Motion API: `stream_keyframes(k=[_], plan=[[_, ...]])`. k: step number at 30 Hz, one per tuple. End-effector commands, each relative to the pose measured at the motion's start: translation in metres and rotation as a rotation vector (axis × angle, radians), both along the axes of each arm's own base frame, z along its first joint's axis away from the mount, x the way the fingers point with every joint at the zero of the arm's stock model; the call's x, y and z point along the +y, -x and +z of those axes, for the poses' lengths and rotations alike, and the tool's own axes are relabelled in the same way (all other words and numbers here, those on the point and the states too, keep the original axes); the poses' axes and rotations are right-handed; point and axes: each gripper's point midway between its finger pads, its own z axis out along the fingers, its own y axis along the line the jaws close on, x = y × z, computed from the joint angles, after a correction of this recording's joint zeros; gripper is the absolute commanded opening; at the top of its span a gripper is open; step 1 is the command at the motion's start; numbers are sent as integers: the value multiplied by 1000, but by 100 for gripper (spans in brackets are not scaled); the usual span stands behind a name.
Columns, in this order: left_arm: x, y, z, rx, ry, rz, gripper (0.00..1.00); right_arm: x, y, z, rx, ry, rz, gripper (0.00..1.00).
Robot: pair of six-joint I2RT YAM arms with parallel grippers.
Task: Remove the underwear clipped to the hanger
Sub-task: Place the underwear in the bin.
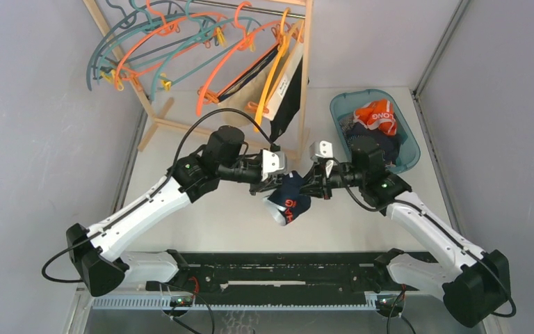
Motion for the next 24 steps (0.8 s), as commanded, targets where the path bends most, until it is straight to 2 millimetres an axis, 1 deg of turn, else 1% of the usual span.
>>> stream_keyframes(k=[1, 5, 8, 12, 15, 18, 19, 20, 22, 24], plan=[[-1, 9, 14, -13, 51, -32, 33, -21, -13, 41, -120, -65, -73, 0], [10, 12, 24, -65, 26, -33, 55, -57, -38, 53, -149, -53, -264, 0], [24, 16, 30, -112, -12, -27, 69, -93, -66, 64, -189, -5, -476, 0], [45, 22, 45, -186, -39, -13, 85, -153, -112, 79, -218, 59, -829, 0], [61, 22, 55, -244, -58, 26, 91, -193, -142, 88, -184, 75, -1019, 0], [75, 21, 68, -297, -60, 73, 94, -227, -170, 95, -131, 72, -1145, 0], [80, 21, 73, -314, -56, 90, 95, -235, -179, 101, -127, 67, -1178, 0], [85, 21, 79, -331, -51, 111, 96, -243, -189, 101, -120, 72, -1202, 0], [94, 19, 90, -364, -37, 157, 97, -254, -210, 93, -100, 96, -1242, 0], [104, 16, 102, -393, -22, 215, 97, -260, -229, 95, -100, 100, -1265, 0]])
